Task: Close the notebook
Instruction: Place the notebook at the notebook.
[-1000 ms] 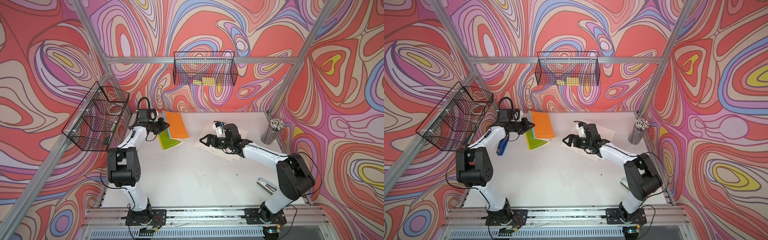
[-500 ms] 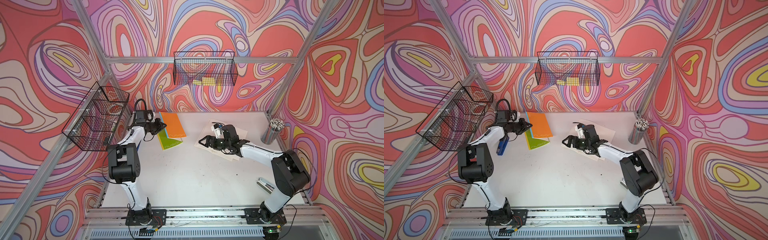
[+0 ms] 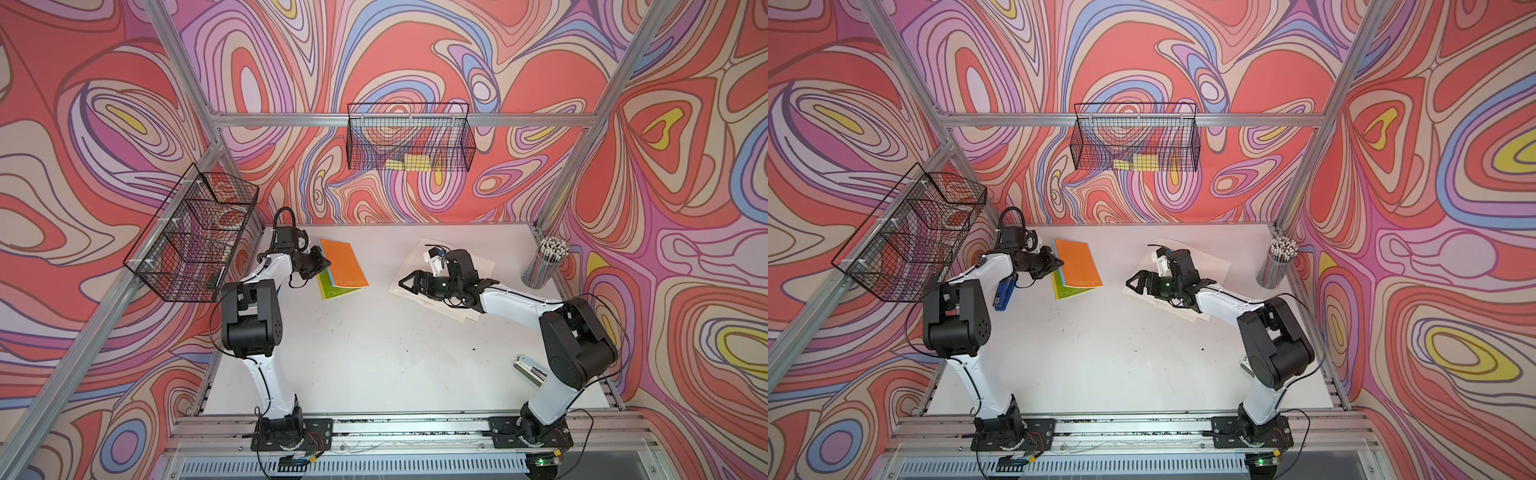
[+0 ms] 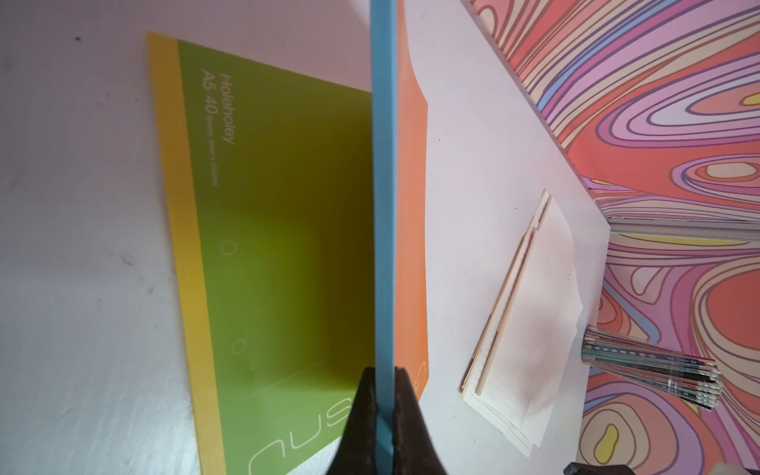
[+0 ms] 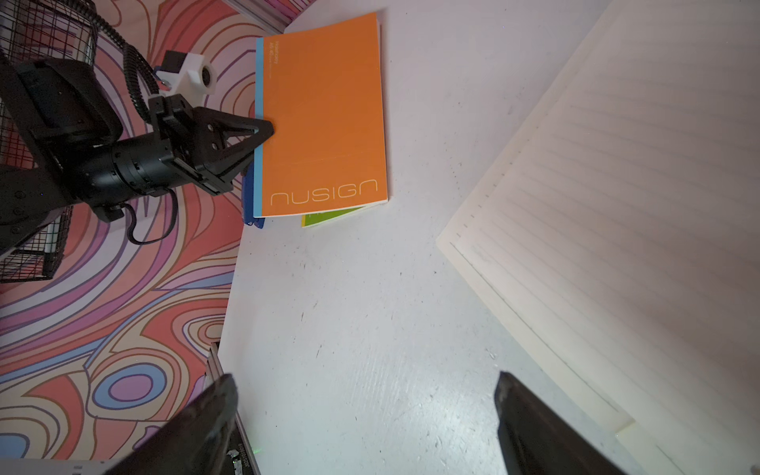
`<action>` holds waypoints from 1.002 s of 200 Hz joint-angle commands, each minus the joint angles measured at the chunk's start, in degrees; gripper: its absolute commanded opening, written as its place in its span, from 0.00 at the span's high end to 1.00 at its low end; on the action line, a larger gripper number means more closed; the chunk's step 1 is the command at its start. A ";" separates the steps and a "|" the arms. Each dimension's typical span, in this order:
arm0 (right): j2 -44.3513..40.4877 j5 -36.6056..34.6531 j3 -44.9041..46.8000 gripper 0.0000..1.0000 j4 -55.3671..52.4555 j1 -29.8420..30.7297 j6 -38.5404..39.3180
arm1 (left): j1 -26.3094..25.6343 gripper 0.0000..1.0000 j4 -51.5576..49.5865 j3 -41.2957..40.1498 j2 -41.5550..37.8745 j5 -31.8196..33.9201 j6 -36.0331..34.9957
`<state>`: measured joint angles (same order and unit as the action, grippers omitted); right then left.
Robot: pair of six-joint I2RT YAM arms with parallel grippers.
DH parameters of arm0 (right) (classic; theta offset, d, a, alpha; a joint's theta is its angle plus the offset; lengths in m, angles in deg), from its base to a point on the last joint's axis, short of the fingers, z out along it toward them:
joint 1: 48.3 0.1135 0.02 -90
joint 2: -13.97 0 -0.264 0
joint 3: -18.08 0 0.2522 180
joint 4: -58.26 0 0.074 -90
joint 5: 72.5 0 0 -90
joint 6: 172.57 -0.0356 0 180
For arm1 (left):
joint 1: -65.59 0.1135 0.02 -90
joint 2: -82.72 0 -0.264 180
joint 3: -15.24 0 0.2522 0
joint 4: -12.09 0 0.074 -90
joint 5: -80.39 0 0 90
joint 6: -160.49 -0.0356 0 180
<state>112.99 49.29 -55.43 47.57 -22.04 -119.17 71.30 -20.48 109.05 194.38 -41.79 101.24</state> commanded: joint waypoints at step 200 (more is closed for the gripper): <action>-0.15 1.02 3.21 0.02 1.50 -0.78 -0.15 | 0.48 1.00 -8.69 5.12 7.24 11.28 -7.48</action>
<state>112.99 49.95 -53.05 48.25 -22.46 -119.32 71.32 -26.99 112.68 199.76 -32.44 95.29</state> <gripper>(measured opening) 0.984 0.084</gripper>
